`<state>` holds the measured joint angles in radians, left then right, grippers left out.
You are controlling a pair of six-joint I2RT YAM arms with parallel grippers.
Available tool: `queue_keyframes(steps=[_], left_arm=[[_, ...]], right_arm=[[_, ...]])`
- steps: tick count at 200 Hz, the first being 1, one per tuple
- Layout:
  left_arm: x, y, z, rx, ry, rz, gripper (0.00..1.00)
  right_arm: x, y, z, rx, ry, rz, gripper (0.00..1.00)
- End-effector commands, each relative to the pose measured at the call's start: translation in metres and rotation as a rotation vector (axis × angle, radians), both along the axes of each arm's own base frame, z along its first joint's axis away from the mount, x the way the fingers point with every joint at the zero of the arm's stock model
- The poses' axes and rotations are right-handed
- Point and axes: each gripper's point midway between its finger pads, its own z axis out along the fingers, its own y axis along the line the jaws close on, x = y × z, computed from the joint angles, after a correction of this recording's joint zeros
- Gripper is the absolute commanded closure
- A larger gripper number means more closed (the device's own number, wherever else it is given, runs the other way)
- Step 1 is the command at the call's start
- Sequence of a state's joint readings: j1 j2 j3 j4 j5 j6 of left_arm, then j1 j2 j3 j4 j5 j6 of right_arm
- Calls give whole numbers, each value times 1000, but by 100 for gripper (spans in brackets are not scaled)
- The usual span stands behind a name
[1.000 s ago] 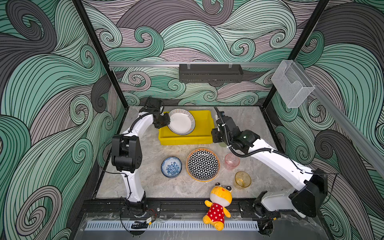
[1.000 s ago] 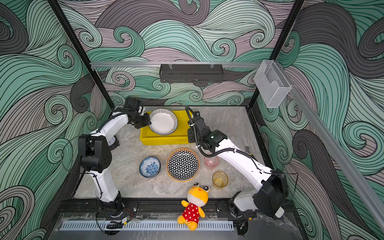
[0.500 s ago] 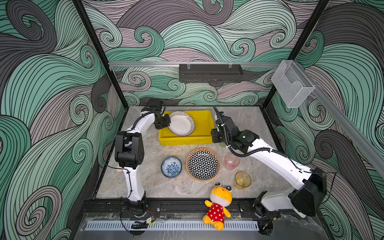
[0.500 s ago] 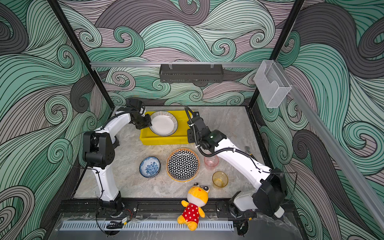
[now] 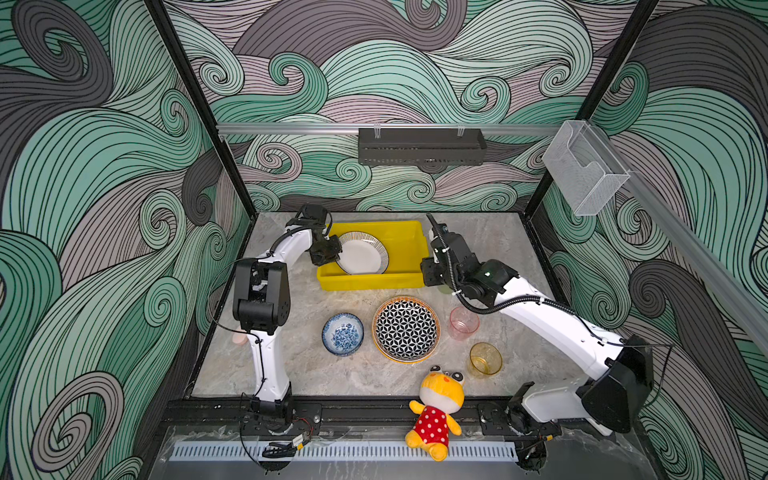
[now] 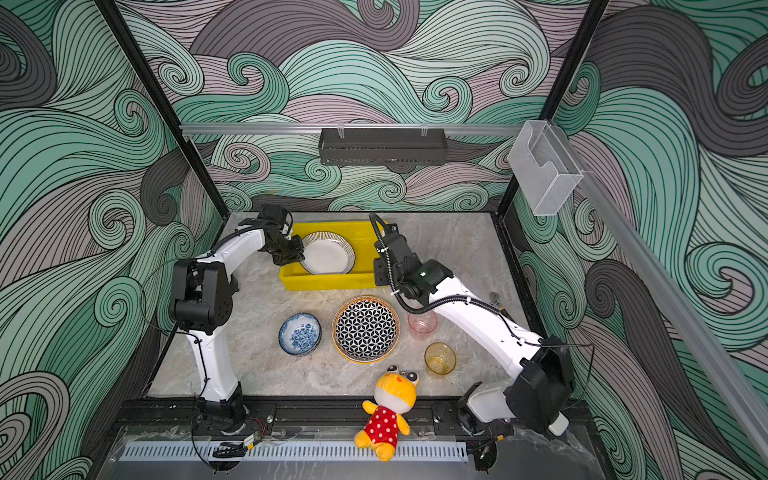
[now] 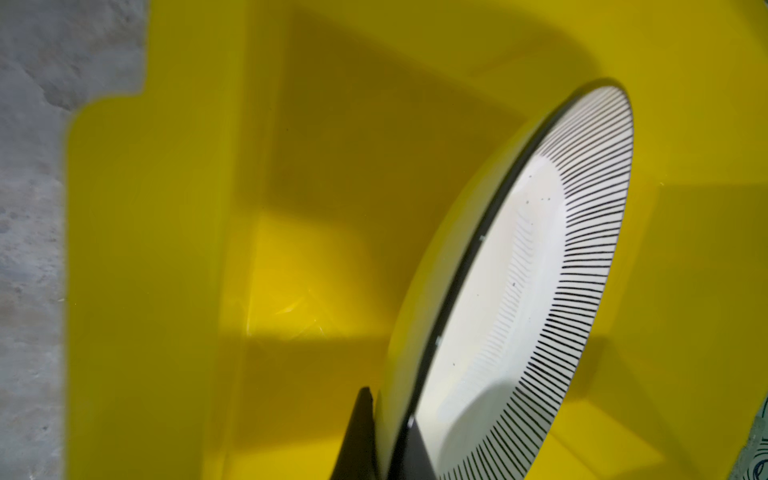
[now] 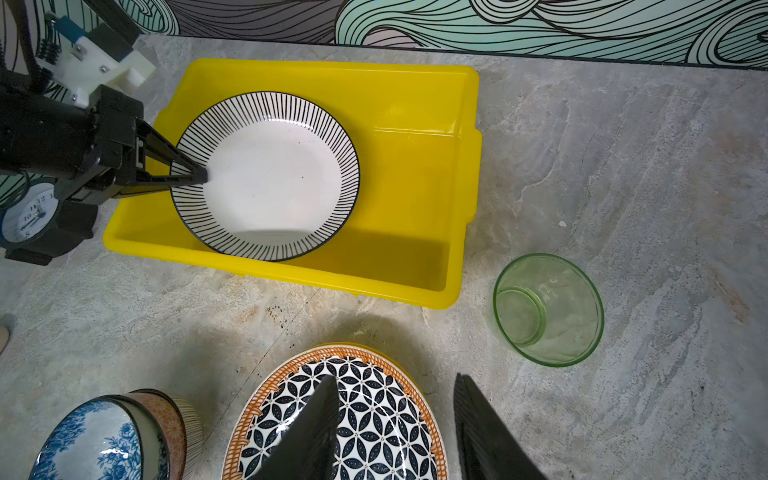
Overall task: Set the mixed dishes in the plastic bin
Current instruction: 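Lower the striped white plate into the yellow bin with the left gripper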
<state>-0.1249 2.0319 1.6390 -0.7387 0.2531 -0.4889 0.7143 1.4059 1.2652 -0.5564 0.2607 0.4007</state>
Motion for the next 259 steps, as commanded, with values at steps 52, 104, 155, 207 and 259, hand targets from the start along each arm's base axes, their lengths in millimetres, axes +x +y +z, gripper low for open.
queue_keyframes(steps=[52,104,155,207,259], left_arm=[[11,-11,6,-66,-34,8,100],[3,-10,-6,-36,13,15,98],[-5,-9,-12,2,52,11,93],[-10,-3,-19,50,82,19,90],[-15,-1,-31,84,125,15,89]], right_arm=[[-2,4,-2,21,4,6,53],[-6,2,-3,32,8,3,53],[-9,2,-4,44,18,0,53],[-11,3,1,78,14,-4,53],[-13,3,-1,86,23,-5,53]])
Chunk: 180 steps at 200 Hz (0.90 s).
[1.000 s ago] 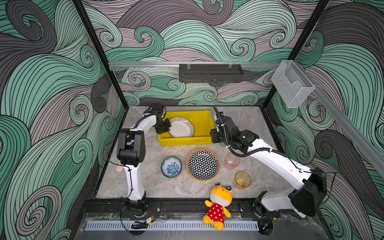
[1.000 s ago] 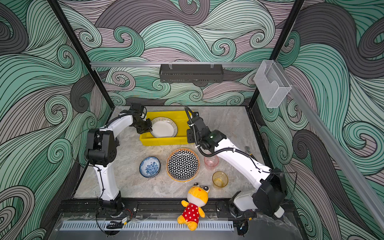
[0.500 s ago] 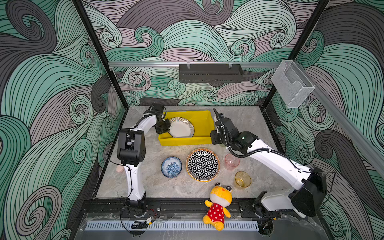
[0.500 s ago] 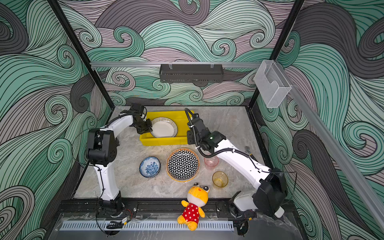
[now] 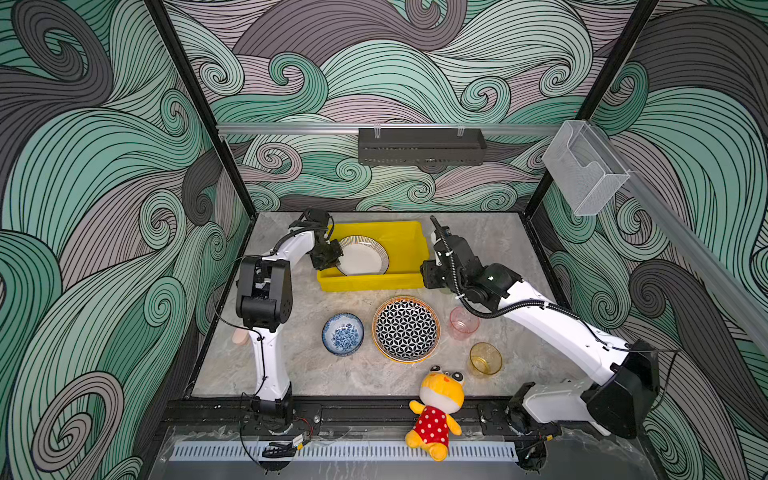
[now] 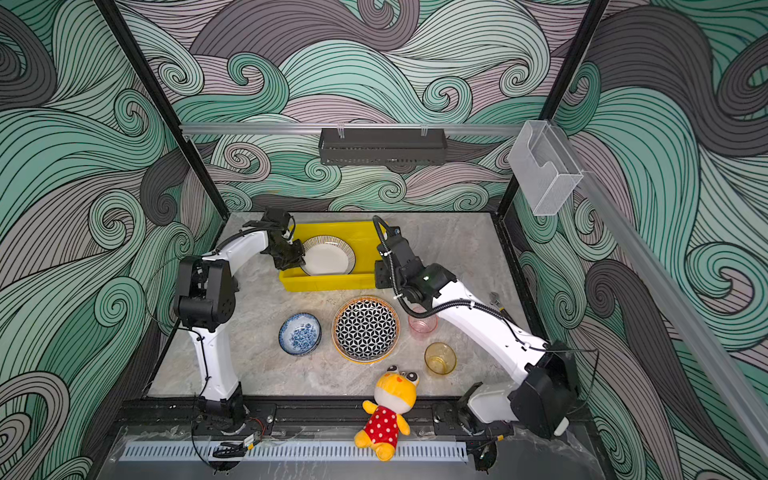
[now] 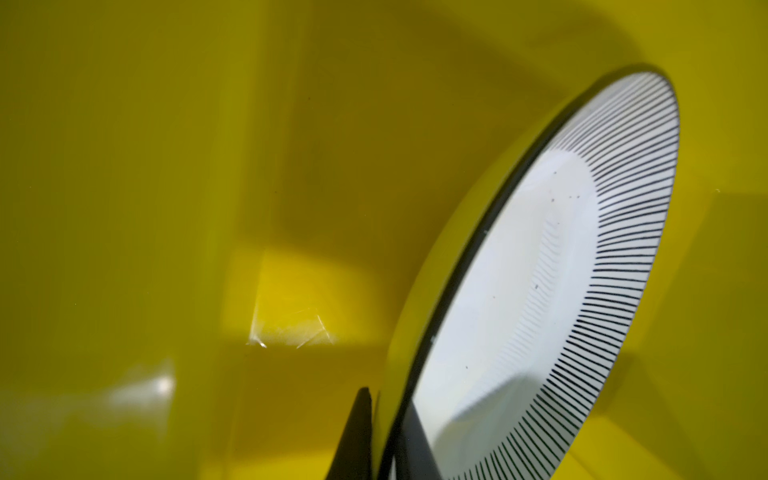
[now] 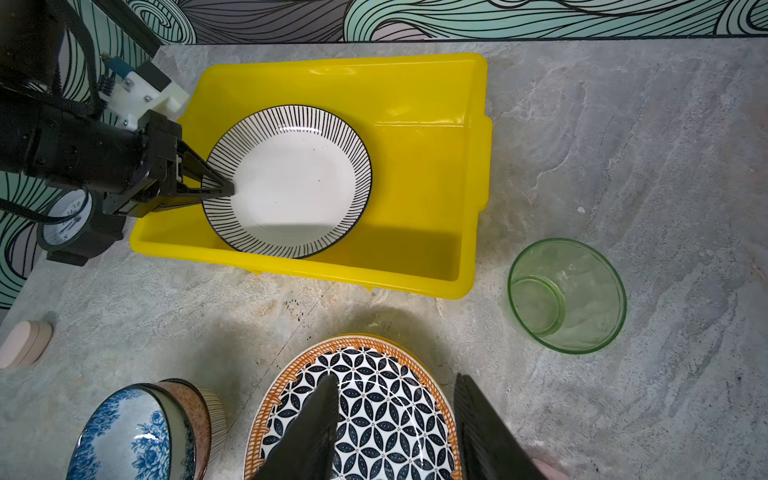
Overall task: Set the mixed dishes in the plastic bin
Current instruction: 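Lower the striped white plate into the yellow bin with the left gripper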
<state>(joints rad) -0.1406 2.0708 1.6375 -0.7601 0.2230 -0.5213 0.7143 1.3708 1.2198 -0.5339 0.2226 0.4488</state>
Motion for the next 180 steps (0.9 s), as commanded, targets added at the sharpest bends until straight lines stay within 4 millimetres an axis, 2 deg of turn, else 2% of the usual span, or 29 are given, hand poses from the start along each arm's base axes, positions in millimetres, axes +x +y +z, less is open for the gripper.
queue_keyframes(steps=[1,180], left_arm=[[-8,0,-10,56,60,-11,89],[-10,6,-20,115,113,5,86]], right_arm=[[-5,1,3,25,1,1,53],[-8,3,-15,-7,51,22,51]])
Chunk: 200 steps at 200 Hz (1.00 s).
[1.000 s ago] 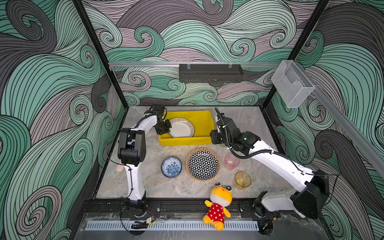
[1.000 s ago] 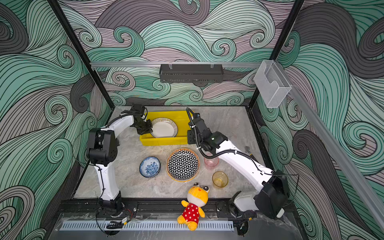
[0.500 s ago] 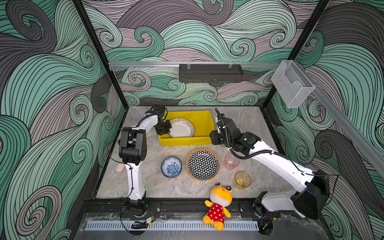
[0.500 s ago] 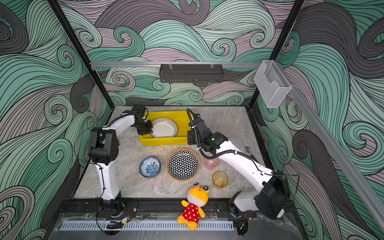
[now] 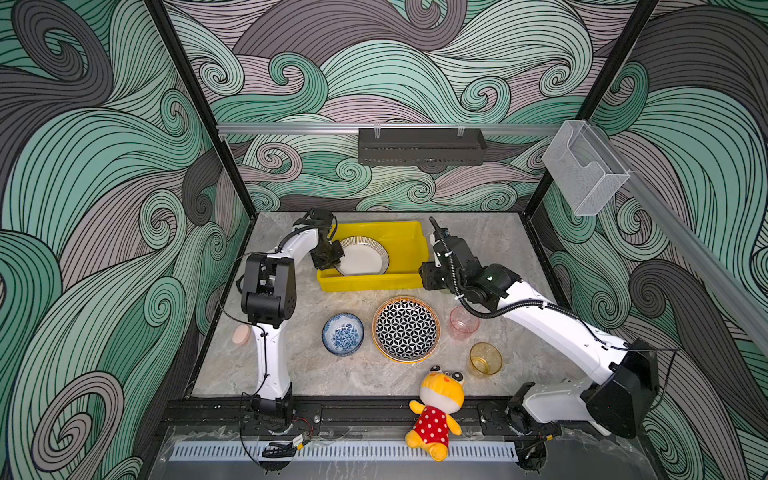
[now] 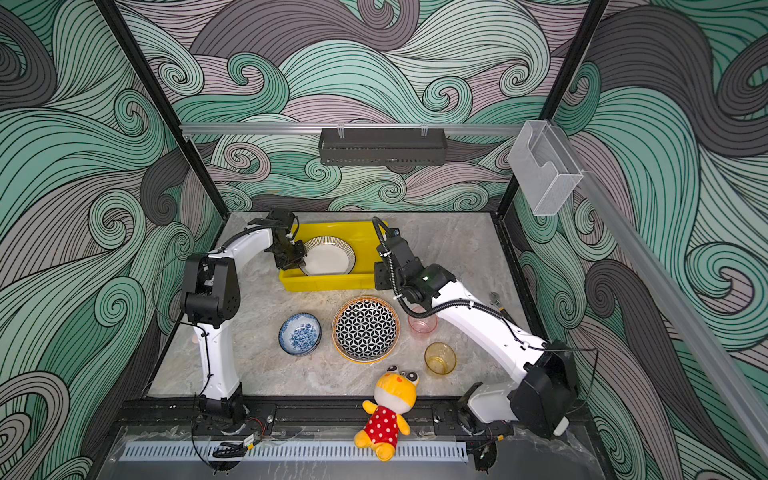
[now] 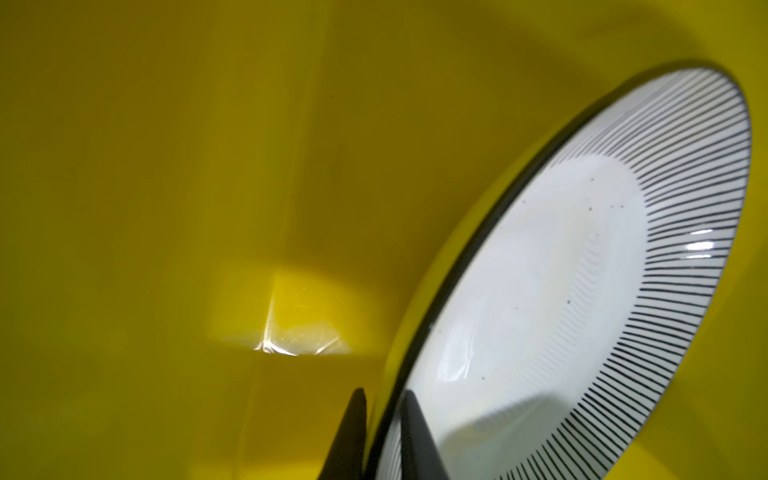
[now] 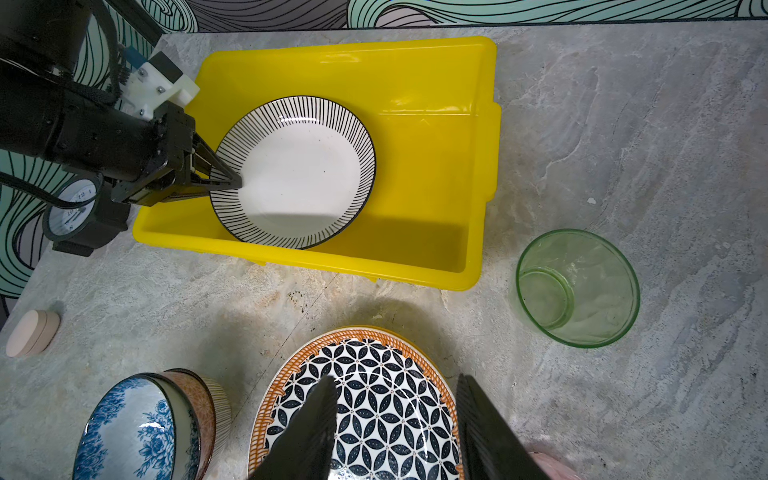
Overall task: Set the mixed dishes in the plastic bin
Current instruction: 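Lower the striped white plate into the yellow bin with the left gripper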
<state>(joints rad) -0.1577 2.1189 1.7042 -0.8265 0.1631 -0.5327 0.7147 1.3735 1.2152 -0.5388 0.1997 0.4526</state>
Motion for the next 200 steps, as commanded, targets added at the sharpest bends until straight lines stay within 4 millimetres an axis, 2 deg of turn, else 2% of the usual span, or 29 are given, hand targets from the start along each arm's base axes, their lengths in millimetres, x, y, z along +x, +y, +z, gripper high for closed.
queue_keyframes(steps=[1,50,200], left_arm=[[-11,4,-13,54,72,-4,86],[-10,4,-16,59,83,-4,85],[-10,6,-18,98,107,-14,83]], right_arm=[[-5,1,-11,-13,31,9,51],[-7,1,-17,-27,53,11,51],[-9,0,-19,-22,58,10,50]])
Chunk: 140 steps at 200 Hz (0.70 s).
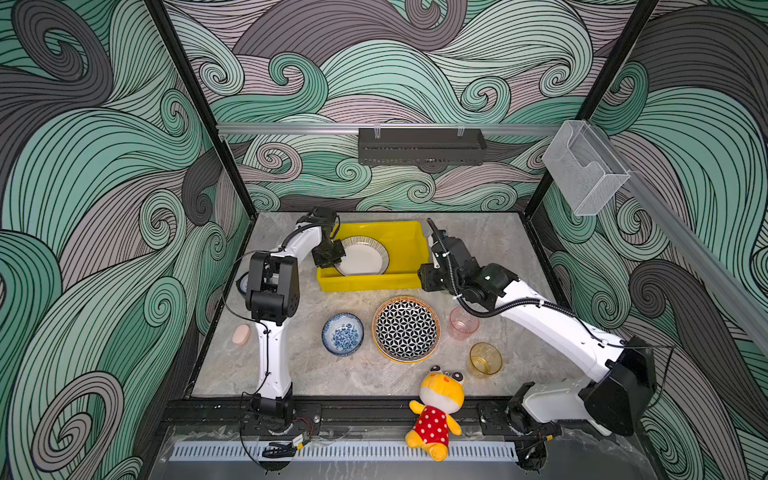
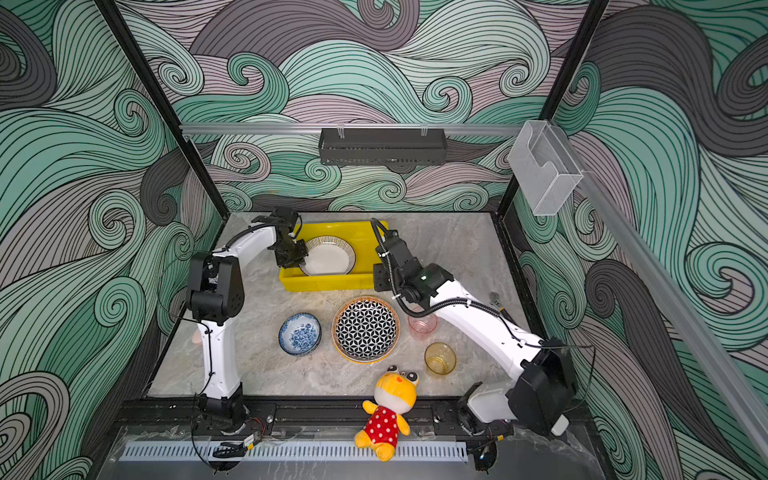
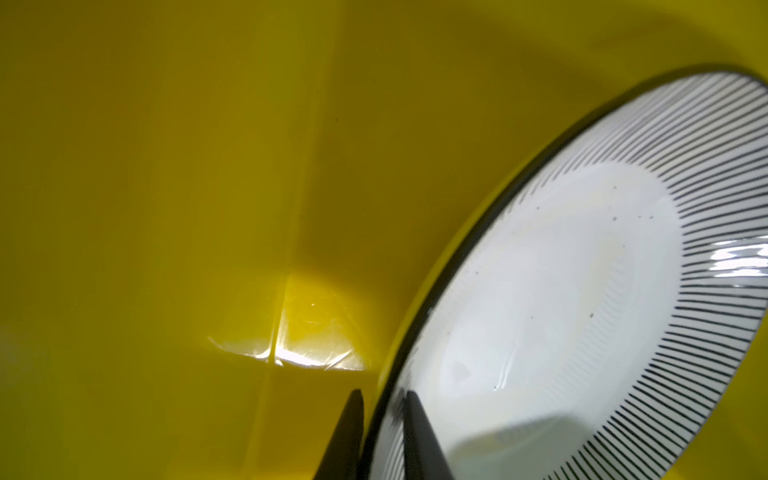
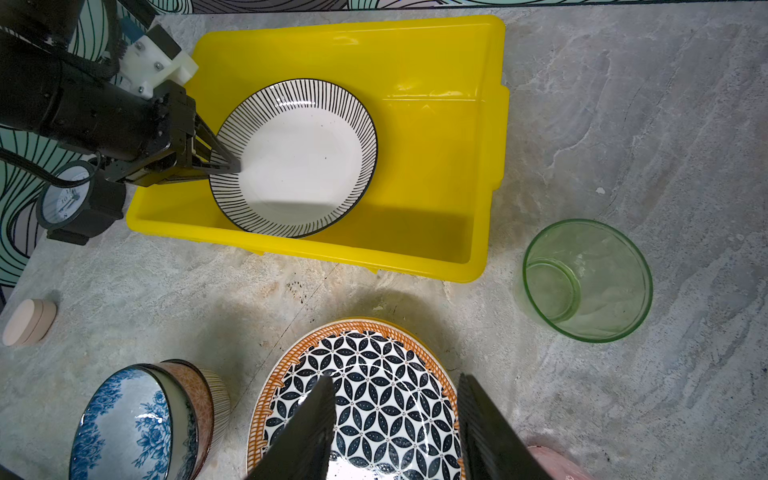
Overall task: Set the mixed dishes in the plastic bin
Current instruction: 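Lower the striped white plate into the yellow bin with the left gripper, then open the left gripper and lift it off the plate in the bin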
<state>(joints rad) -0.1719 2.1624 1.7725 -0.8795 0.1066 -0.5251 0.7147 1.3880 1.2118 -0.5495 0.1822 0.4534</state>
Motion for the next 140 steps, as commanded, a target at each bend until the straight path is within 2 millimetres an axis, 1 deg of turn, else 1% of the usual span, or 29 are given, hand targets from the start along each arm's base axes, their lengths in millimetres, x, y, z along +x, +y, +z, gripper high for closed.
queue_keyframes(steps=[1,68,140], left_arm=[[-15,4,-16,38,91,-4,83],[-15,5,-9,67,90,-26,82],[-13,0,3,63,65,-52,81]], right_arm=[[-6,-2,-10,-13,28,-2,50],[-9,-2,-15,-23,56,2,50],[-13,-3,-20,-36,84,5,50]])
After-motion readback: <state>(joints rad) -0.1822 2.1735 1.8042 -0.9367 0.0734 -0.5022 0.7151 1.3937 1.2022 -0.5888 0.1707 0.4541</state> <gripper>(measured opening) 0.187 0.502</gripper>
